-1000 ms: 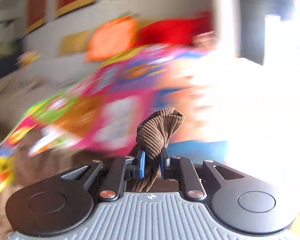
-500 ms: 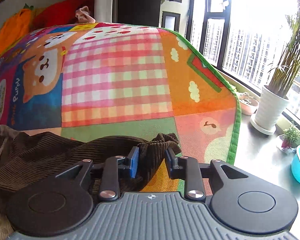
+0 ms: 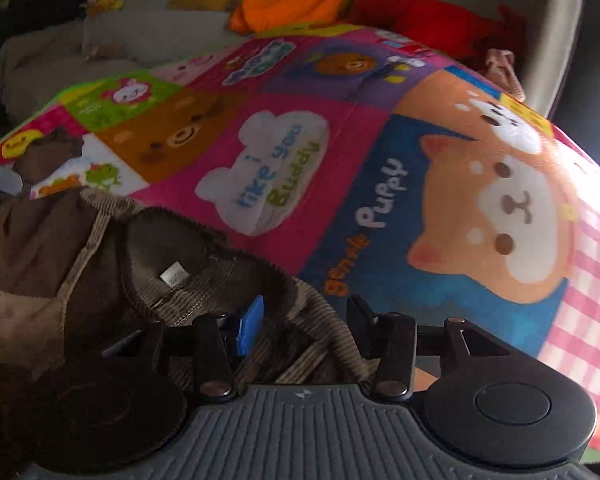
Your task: Fold clothes
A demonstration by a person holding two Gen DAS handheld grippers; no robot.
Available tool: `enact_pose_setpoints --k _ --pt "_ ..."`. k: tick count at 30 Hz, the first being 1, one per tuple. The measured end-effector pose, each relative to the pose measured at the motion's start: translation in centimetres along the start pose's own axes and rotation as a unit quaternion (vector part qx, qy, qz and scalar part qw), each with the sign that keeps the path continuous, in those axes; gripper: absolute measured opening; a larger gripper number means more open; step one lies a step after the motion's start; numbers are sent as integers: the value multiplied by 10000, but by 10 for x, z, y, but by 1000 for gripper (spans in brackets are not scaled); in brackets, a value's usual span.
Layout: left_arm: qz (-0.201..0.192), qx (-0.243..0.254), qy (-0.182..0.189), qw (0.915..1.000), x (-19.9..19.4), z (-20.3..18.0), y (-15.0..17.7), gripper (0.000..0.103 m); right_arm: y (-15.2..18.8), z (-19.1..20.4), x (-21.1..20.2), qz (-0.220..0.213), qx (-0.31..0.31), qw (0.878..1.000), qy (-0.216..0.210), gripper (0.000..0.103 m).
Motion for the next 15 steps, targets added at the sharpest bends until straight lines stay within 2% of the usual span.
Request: enact_pose_setpoints --k 3,7,10,13,15 --pt "-51 40 94 9999 1 3 -5 91 -12 0 23 -180 -507 9961 695 31" --pt "-112 113 99 9998 2 3 -9 91 -30 -6 43 -503 -1075 9782 1702 31" --pt "-79 279 282 9992 -2 -3 -3 93 -34 -20 46 -433 -872 9825 1590 31" --pt "90 746 587 9954 -14 -15 13 95 -30 -35 13 -524 -180 9923 1110 33" --pt "306 1023 751 9914 -24 -20 27 95 -20 -44 -25 -657 251 9949 722 47"
Point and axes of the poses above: each gripper's, at about its wrist camera, not at the fingertips, and x roughly the way its jaws point, z to its left, y to its underside, the point moved 4 cm from there along x, roughly the way its jaws point, and after that the axes turned 8 degrees about x, right-handed, at the moved point
